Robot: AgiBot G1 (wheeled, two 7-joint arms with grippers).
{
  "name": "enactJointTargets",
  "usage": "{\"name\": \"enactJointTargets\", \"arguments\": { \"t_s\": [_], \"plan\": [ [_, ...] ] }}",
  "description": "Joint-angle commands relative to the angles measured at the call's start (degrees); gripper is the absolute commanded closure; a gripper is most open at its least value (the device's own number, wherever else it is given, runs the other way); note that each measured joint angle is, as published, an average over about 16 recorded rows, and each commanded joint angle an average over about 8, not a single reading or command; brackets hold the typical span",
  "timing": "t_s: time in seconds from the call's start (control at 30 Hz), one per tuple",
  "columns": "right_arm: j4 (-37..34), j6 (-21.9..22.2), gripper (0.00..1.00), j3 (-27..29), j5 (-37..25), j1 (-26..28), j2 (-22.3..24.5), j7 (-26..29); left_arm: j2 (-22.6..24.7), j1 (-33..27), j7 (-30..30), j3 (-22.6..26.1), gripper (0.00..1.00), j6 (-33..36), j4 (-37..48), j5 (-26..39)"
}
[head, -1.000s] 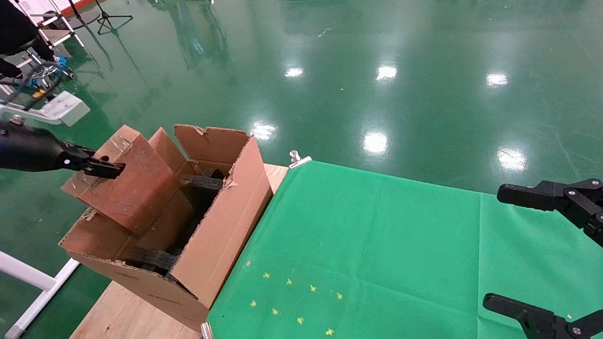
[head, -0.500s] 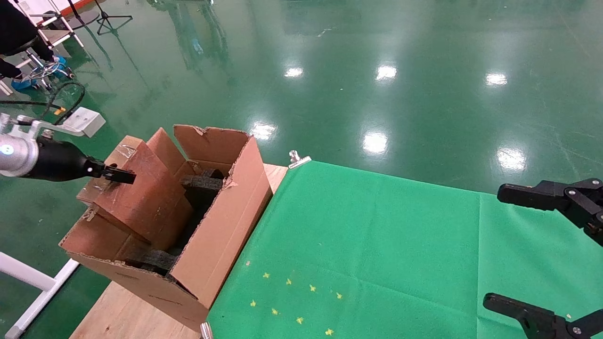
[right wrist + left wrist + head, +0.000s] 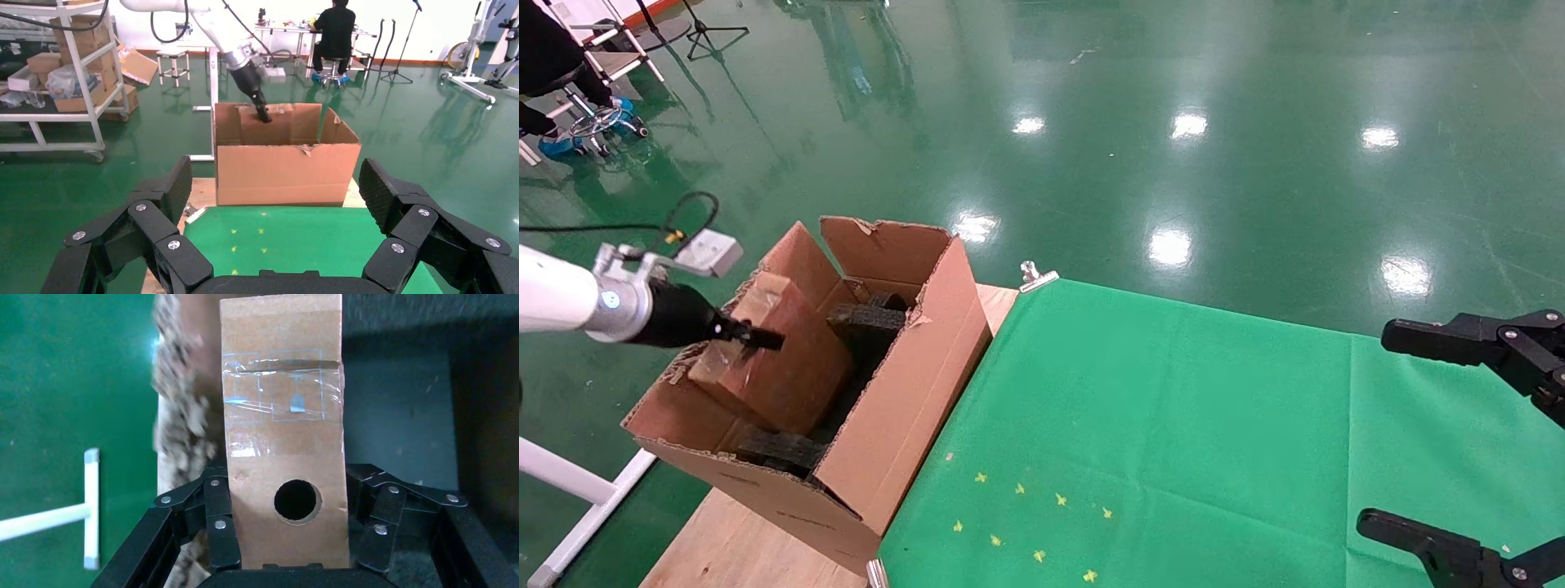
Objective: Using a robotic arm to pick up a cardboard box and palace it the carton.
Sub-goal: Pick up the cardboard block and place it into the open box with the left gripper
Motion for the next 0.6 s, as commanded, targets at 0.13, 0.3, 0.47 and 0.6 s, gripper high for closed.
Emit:
{"name": "enactJointTargets", "arguments": {
  "t_s": [0.13,0.3,0.47,0.6],
  "plan": [
    [0.00,0.00,0.00,0.00,0.00,0.00,0.00,0.00,0.75,2.23,-0.51,0.41,0.92,-1.26,0.22,0.61],
    [-0.01,0.01,0.00,0.00,0.01,0.00,0.00,-0.01,1.15,3.52,-0.99,0.62,0.30,-2.67,0.22,0.79],
    [-0.01,0.02,0.00,0.00,0.01,-0.01,0.01,-0.01,1.35,4.03,-1.03,0.76,0.00,-3.30,0.16,0.94],
    [-0.01,0.02,0.00,0.00,0.01,-0.01,0.01,-0.01,1.27,3.86,-1.03,0.74,0.00,-3.13,0.13,0.98]
  ]
}}
